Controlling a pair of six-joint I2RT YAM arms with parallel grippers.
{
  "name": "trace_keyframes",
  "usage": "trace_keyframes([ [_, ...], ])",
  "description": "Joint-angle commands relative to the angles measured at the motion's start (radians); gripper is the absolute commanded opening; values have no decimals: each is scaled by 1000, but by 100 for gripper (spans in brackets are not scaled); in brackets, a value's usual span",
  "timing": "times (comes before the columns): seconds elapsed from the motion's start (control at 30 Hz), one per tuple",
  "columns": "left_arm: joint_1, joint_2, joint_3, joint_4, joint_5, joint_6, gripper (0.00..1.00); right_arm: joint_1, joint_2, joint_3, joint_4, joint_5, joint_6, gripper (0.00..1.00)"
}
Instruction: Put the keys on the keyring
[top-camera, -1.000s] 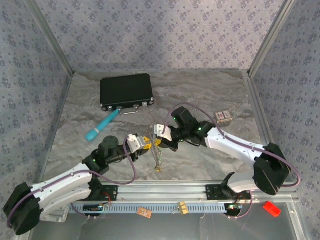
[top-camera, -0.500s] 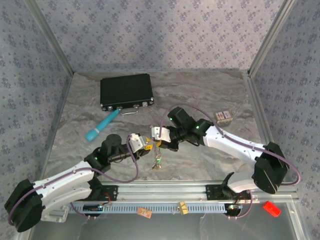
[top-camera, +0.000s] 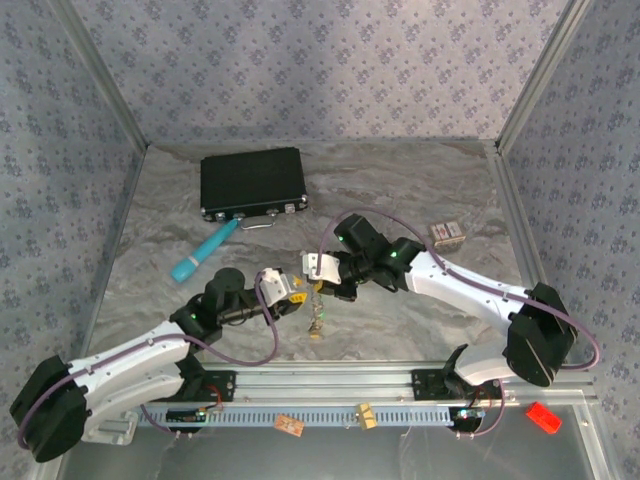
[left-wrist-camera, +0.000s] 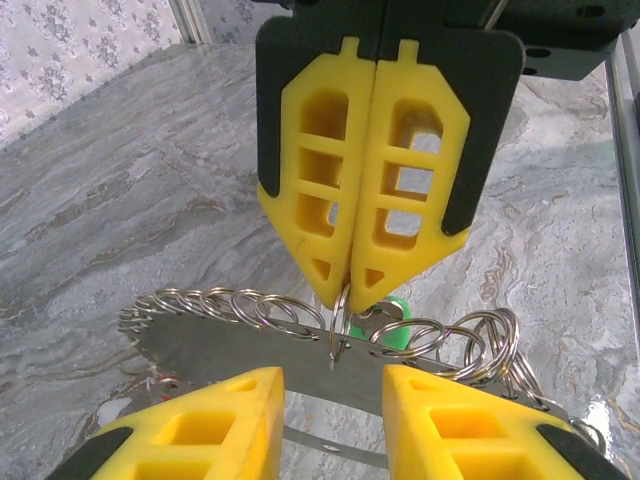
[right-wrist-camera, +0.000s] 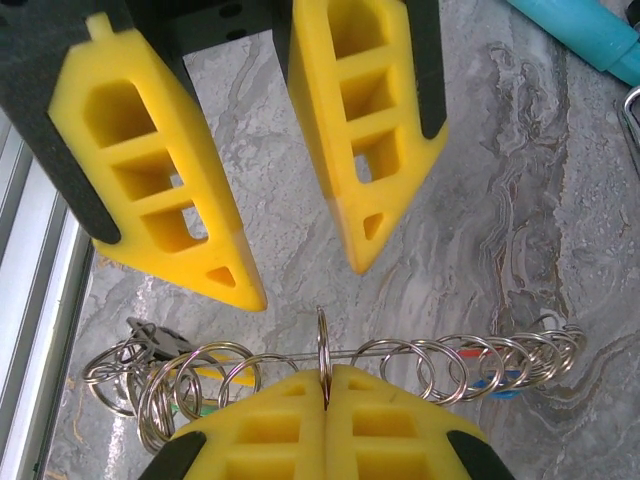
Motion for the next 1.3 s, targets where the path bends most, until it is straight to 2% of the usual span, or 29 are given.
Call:
trace_keyframes([
  [0.0,-4,14,17,38,39,18,29,3,-25,0,46,-53,-1,0],
  [0.1,-4,25,14,68,44,14,22,6,-25,-7,58,-80,2,0],
  [0.3,-3,26,11,87,50,11,16,10,-26,-7,54,-98,4,0],
  [0.47,-3,23,6,97,57,5,1,0,-48,-26,67,-120,25,1],
  [0.5,-4,22,2,105,58,2,0,-12,-59,-42,89,-138,48,10],
  [0.53,-4,21,-6,125,58,-5,0,-31,-73,-62,115,-174,68,22],
  [0.57,-4,21,-19,155,59,-17,0,-50,-86,-85,145,-205,99,26],
  [0.67,-3,31,-45,228,68,-41,0,-93,-103,-136,211,-271,158,29],
  [0.9,-3,63,-58,295,82,-56,0,-101,-93,-162,222,-253,188,30],
  [1.27,-3,57,-61,296,96,-53,0,-95,-55,-159,204,-210,163,27],
])
